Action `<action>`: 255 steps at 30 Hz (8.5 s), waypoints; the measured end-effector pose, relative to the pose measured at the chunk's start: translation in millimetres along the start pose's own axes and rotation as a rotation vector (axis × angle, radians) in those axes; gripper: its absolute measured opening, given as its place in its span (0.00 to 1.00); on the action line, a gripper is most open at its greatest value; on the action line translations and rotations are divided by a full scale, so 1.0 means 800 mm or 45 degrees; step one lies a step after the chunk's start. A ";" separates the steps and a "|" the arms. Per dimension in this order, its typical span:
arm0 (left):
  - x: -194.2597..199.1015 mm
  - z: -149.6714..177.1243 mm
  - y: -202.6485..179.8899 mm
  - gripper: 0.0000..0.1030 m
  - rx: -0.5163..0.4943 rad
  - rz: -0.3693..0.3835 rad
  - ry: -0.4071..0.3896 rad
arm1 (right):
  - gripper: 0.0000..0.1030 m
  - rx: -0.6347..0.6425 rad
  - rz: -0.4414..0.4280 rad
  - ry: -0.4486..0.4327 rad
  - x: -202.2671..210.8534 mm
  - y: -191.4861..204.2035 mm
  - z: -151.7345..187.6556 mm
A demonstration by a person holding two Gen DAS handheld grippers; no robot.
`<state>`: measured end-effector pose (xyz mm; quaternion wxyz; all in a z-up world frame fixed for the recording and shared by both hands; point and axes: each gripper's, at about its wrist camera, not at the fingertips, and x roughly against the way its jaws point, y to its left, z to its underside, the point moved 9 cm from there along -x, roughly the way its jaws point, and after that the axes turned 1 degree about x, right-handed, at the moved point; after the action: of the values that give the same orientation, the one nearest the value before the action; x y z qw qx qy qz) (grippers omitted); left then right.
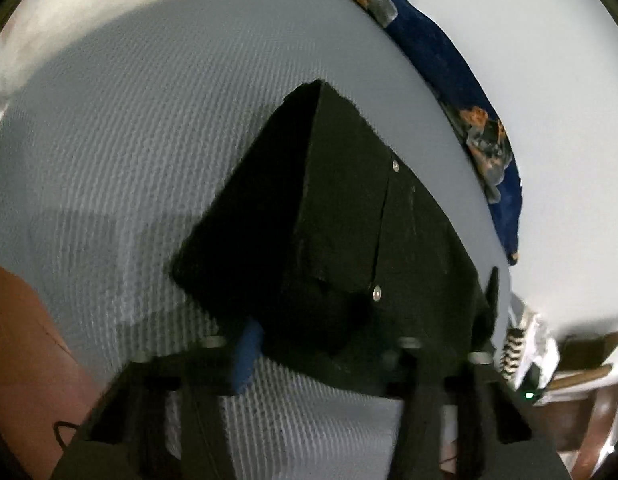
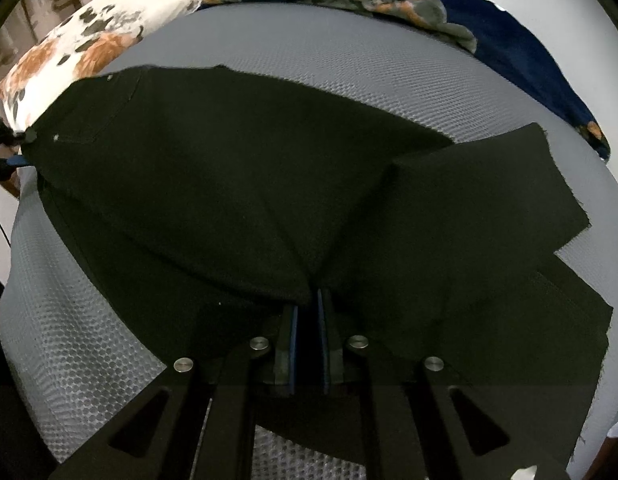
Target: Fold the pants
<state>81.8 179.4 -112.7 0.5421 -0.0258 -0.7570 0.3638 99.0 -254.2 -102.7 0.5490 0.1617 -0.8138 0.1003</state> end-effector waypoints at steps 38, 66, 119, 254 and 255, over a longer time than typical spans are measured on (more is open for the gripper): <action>0.016 -0.021 0.011 0.55 -0.728 -0.495 -0.081 | 0.10 -0.102 -0.126 0.072 0.009 0.033 0.054; -0.174 0.247 -0.309 0.57 -1.512 0.033 0.115 | 0.12 -0.244 -0.311 0.009 0.022 0.022 0.031; -0.228 0.251 -0.307 0.09 -1.448 -0.064 0.149 | 0.03 -1.130 0.218 -0.415 0.120 -0.364 0.152; -0.112 0.039 -0.080 0.69 -0.791 -0.432 -0.190 | 0.35 -0.043 -0.533 0.067 -0.076 0.096 -0.214; -0.110 0.040 -0.080 0.69 -0.785 -0.428 -0.187 | 0.36 -0.036 -0.540 0.090 -0.085 0.102 -0.216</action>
<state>113.7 77.5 -151.4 0.5054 -0.0370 -0.8617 0.0249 241.1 -109.1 -99.5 0.5884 0.3180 -0.7431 -0.0234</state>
